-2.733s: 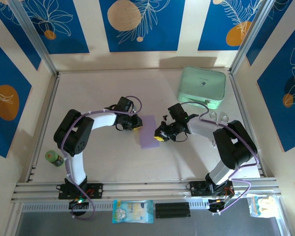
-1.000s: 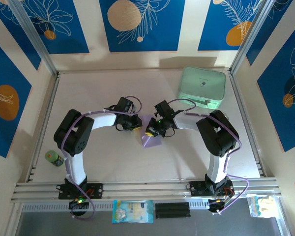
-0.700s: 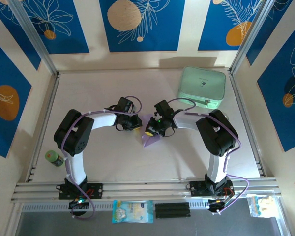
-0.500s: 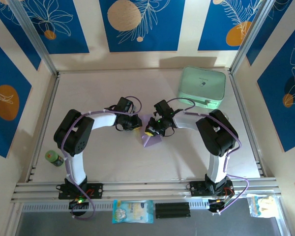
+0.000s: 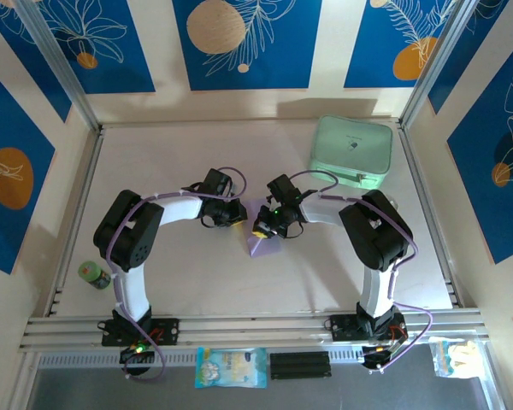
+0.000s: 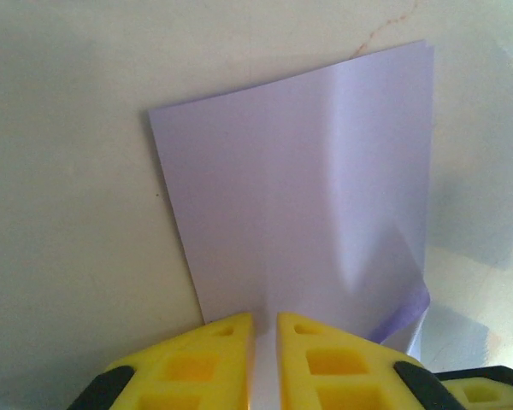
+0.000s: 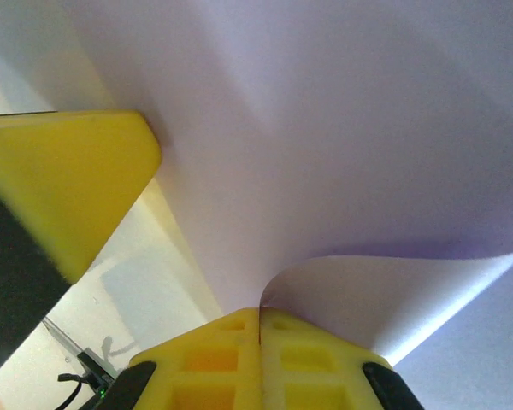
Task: Fold a paper plane with a square sheet of paper (pick it up from the middle)
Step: Fold the triangle a second time at the center of the table.
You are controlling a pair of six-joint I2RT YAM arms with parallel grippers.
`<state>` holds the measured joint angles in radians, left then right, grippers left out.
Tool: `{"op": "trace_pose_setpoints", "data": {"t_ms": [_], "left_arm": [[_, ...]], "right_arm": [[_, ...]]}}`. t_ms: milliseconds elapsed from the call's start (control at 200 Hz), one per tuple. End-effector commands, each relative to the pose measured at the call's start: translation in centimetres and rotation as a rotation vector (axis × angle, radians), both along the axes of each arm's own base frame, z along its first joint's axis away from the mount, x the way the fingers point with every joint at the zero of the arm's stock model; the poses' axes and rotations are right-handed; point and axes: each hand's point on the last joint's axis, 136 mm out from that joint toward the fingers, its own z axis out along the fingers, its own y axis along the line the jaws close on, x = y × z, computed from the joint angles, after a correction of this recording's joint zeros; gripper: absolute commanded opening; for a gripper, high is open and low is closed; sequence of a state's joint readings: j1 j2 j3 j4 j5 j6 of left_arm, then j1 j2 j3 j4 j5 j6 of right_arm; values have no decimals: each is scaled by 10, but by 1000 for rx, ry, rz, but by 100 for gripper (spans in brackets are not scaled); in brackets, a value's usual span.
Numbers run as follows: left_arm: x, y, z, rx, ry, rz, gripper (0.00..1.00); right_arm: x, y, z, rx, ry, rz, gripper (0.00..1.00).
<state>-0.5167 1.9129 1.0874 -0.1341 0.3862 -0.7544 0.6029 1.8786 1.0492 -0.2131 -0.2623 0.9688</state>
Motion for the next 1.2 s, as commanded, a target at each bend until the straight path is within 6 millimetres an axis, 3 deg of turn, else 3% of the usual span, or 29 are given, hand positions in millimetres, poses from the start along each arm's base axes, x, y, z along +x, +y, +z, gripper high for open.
{"op": "trace_pose_setpoints", "data": {"t_ms": [0, 1196], "left_arm": [[-8, 5, -13, 11, 50, 0, 17], [-9, 4, -16, 4, 58, -2, 17]], "right_arm": [[2, 6, 0, 10, 4, 20, 0], [-2, -1, -9, -13, 15, 24, 0]]}}
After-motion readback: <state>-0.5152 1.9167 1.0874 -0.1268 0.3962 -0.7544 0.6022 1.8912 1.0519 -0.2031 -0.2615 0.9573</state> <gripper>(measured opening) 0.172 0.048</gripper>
